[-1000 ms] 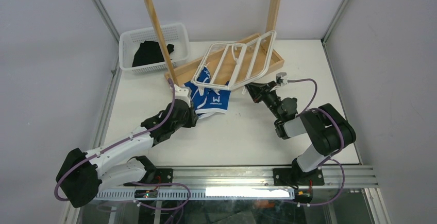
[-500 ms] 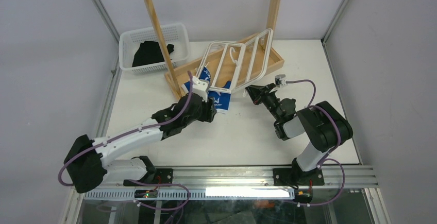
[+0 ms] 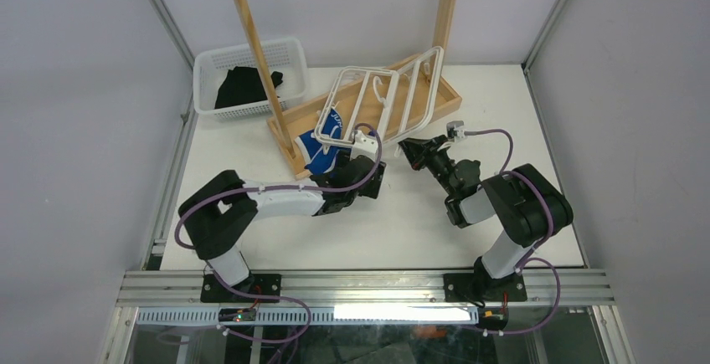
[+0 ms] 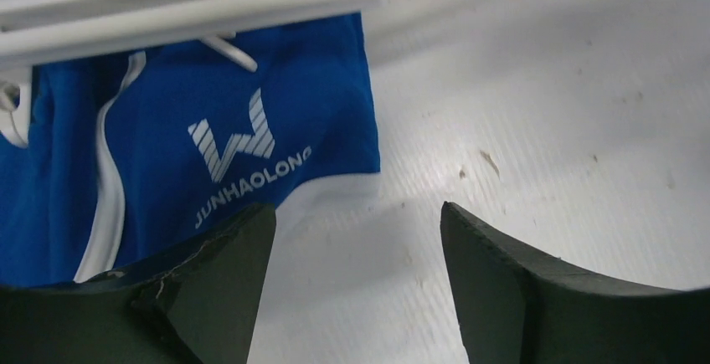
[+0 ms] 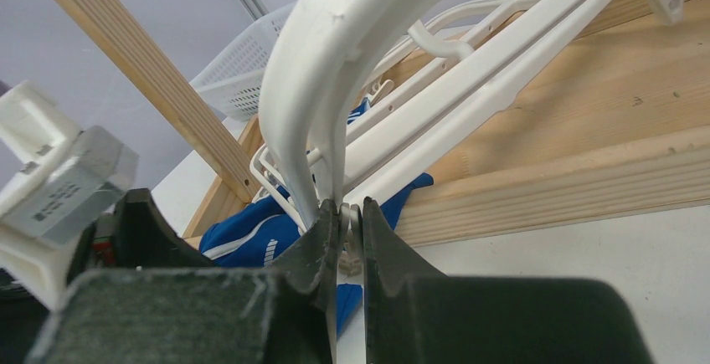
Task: Clip the underwear to the hanger
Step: Clamp the underwear onto the hanger.
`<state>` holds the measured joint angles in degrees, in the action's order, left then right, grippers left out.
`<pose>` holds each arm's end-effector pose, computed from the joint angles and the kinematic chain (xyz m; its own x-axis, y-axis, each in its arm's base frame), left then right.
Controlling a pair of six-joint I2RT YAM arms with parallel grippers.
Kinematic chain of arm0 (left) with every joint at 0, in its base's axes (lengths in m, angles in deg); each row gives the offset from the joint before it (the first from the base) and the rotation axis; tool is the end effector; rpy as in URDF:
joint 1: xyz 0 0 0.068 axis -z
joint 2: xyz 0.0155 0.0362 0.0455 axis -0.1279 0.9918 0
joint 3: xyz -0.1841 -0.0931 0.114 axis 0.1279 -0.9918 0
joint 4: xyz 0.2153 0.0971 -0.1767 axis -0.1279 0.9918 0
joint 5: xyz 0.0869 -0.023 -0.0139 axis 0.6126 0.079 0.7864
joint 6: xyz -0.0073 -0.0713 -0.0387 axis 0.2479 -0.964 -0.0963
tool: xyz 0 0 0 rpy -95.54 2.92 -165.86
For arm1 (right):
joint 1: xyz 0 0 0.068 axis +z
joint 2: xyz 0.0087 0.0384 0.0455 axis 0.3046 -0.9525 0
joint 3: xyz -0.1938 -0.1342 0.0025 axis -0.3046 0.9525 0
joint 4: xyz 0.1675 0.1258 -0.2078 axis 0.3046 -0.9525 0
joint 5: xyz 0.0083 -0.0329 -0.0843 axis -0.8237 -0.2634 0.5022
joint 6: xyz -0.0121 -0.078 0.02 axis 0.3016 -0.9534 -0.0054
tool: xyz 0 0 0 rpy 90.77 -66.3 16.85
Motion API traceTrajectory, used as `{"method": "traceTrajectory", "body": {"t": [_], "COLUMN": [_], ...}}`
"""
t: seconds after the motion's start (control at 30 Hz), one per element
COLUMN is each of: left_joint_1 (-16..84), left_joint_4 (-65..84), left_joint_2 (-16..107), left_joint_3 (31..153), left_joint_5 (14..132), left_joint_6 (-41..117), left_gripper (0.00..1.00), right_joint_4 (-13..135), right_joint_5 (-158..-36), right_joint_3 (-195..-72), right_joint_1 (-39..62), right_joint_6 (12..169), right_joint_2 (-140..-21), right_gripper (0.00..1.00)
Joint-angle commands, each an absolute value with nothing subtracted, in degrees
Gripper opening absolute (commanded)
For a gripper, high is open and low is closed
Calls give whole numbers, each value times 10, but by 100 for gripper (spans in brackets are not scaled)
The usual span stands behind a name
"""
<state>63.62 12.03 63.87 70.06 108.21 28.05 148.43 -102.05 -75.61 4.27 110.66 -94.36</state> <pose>0.2372 -0.2972 0.0919 -0.5612 0.2609 -0.7855 0.3800 0.9243 0.0355 0.2735 0.1269 0.1014 -0.1195 0.4317 -0.8941 -0.5706 0.7071 0.4177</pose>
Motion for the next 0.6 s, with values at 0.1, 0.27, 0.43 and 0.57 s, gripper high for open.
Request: {"method": "traceTrajectory", "body": {"t": [0.1, 0.27, 0.43, 0.57], "left_joint_1": [653, 653, 653, 653], "left_joint_4": [67, 78, 82, 84], "left_joint_2": [742, 791, 818, 817], "left_joint_3": [778, 805, 802, 786], "left_joint_5": [1211, 1260, 1285, 1284], "left_joint_6": [298, 310, 324, 326], "left_gripper": [75, 73, 47, 7], "right_joint_4": [1556, 1556, 1556, 1556], "right_joint_5": [-1015, -1016, -1017, -1015], "right_joint_3": [-776, -777, -777, -774], "right_joint_1": [42, 42, 42, 42], "right_joint_6": [1101, 1101, 1100, 1098], "right_joint_2": [-940, -941, -935, -927], "right_gripper": [0, 0, 0, 0]}}
